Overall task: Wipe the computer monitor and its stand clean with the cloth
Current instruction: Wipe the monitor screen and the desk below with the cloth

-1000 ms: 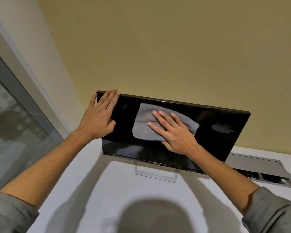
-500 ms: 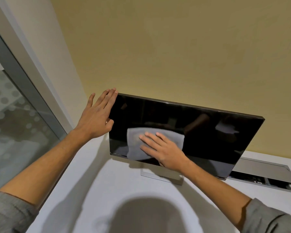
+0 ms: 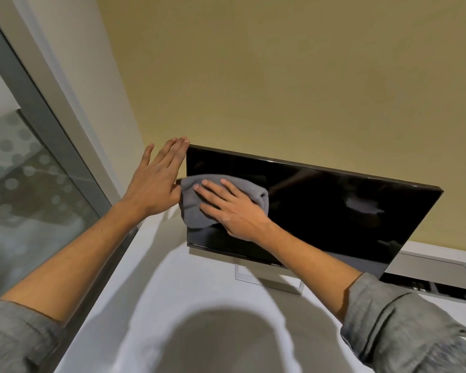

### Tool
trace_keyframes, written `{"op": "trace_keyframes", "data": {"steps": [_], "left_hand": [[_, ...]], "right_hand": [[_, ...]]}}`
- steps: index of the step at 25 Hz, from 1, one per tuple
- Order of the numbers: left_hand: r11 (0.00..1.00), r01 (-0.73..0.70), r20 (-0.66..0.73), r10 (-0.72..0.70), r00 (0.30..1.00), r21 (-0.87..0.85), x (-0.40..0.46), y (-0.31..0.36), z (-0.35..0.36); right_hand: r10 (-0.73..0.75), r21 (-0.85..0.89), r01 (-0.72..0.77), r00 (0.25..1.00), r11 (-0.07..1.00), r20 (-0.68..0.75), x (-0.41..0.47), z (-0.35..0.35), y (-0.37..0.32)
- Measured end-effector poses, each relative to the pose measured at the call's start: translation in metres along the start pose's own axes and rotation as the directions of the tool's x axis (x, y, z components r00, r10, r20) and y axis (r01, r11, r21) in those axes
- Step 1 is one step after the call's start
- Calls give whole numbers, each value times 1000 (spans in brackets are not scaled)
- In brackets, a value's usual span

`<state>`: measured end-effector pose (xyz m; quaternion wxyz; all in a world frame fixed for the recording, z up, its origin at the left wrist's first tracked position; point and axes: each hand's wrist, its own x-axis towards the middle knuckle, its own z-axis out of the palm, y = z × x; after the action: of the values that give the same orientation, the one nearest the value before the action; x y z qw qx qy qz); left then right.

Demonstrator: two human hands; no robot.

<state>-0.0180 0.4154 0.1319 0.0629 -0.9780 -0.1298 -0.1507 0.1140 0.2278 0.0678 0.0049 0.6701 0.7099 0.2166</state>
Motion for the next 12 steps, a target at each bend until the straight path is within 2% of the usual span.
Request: {"op": "trace_keyframes", "data": {"steps": [4,8,10,12], "left_hand": [[999,-39,1,39,999,6,-2,-3,6],[998,-59,6,59,998,-27,-3,-4,7],[997,-73,7,73,997,-35,-5,-6,5],[995,-90,3,90,996,-39,-5,-9,3]], "right_hand": [[-32,151,13,992,988,119,-26,47,-41],[-15,206,-35,972,978,235,-50,64,-75],[8,268,-73,971,961,238,-54,56,-82],[152,373,-205,974,905,167,-48,29,-80]]}}
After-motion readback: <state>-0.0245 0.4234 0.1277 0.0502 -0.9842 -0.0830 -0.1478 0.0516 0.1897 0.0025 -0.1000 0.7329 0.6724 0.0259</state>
